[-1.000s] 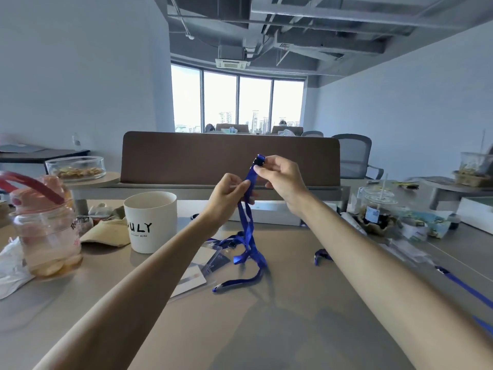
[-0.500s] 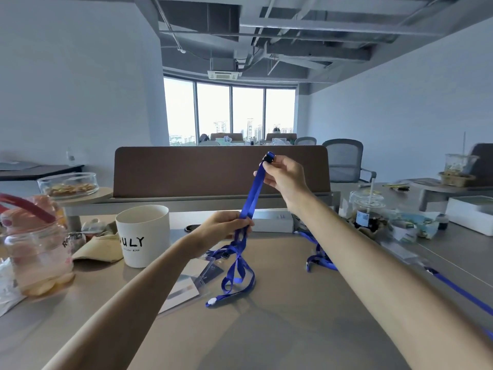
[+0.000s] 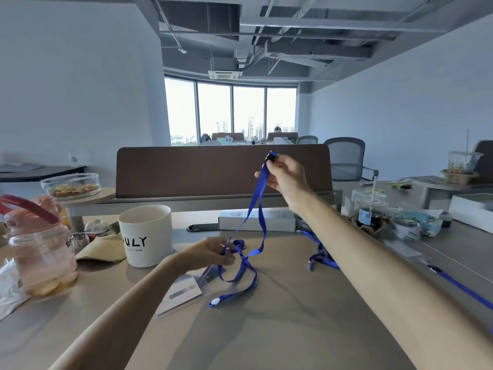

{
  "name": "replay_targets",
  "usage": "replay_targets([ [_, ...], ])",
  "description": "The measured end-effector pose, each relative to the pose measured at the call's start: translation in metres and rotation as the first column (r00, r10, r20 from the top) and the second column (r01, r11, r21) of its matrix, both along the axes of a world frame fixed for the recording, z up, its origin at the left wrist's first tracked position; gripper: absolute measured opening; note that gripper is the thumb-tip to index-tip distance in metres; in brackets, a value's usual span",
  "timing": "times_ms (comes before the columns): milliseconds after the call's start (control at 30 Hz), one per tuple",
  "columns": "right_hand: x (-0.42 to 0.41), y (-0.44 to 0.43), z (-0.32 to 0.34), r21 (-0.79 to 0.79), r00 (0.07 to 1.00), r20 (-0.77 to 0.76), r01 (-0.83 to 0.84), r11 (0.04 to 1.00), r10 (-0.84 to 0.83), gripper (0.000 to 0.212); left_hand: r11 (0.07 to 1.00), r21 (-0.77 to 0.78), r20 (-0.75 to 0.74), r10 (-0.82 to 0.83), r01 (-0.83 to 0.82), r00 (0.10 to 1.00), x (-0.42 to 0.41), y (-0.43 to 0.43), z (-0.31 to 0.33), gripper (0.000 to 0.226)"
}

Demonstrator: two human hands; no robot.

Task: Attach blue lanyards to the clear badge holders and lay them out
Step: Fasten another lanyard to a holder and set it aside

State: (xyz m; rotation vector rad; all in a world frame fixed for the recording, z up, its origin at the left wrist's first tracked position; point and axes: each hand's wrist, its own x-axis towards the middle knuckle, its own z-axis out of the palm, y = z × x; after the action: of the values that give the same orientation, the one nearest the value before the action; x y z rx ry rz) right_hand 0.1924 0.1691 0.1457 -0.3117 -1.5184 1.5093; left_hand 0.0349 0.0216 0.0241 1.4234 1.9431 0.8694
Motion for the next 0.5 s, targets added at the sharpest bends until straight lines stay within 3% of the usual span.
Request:
replay_targets([
  [100, -0.005, -0.008, -0.013, 0.030, 0.968, 0.159, -0.201, 0.979, 0.193, 0.015, 0.995, 0.092, 0.046, -0.028, 0.023, 0.999, 0.008, -0.005, 0.016, 0.041],
  [167, -0.007, -0.010, -0.022, 0.093, 0.913, 0.314, -0.304, 0.948, 0.262, 0.018, 0.975, 0.223, 0.187, -0.029, -0.014, 0.982, 0.013, -0.008, 0.029, 0.048],
  [267, -0.008, -0.010, -0.033, 0.284, 0.840, 0.524, -0.327, 0.901, 0.139, 0.019, 0.929, 0.355, 0.320, -0.016, -0.105, 0.947, 0.016, -0.007, 0.041, 0.070],
  [400, -0.010, -0.015, -0.039, 0.399, 0.762, 0.646, -0.379, 0.835, 0.037, 0.020, 0.878, 0.407, 0.345, 0.105, -0.250, 0.933, 0.014, -0.004, 0.045, 0.036],
  [500, -0.012, -0.017, -0.042, 0.424, 0.777, 0.628, -0.388, 0.819, 0.043, 0.020, 0.885, 0.400, 0.256, 0.143, -0.240, 0.956, 0.012, -0.005, 0.040, 0.033],
])
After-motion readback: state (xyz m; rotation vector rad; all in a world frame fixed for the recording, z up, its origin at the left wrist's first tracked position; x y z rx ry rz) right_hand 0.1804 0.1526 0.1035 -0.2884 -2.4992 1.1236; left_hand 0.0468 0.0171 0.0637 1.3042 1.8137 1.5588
